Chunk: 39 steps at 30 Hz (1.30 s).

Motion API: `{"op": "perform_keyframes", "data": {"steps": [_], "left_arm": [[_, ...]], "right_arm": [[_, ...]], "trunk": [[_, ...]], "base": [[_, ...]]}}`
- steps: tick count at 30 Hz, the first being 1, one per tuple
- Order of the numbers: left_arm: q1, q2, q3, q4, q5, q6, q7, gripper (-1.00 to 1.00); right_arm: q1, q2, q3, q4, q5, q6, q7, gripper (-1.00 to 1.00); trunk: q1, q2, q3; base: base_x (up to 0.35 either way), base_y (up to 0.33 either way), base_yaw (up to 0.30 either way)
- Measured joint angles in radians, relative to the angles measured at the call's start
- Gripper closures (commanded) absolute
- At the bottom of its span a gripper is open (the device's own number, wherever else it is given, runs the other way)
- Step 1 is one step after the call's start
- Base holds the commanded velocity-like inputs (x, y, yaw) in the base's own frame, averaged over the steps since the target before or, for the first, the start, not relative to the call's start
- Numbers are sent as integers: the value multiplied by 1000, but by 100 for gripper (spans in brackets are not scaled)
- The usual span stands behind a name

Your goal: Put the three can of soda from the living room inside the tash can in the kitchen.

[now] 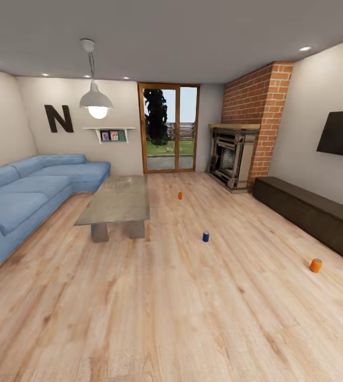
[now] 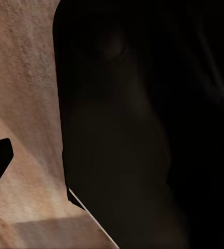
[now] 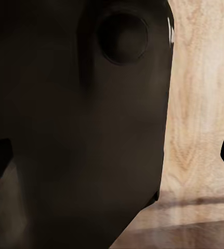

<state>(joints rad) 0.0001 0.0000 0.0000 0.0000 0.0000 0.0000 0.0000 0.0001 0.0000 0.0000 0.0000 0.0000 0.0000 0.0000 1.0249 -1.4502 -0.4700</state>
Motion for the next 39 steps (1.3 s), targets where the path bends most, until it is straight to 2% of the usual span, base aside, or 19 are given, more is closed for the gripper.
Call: {"op": "perform_keyframes", "data": {"steps": [4,35,39], "left_arm": [[0,-3,0,4,1,-1,-6,-100],[0,-3,0,4,2,-1,-6,-100],[-23,19,3,-18,4,-8,-2,-100]], "right_arm": [[-2,3,6,-1,9,-1,15,-100],[-2,3,6,-1,9,-1,16,-100],[-7,-18,3,-22,10,-20,20,-100]], "trunk": [[0,0,0],[0,0,0],[0,0,0]], "base": [[0,0,0],[0,0,0],[0,0,0]]}}
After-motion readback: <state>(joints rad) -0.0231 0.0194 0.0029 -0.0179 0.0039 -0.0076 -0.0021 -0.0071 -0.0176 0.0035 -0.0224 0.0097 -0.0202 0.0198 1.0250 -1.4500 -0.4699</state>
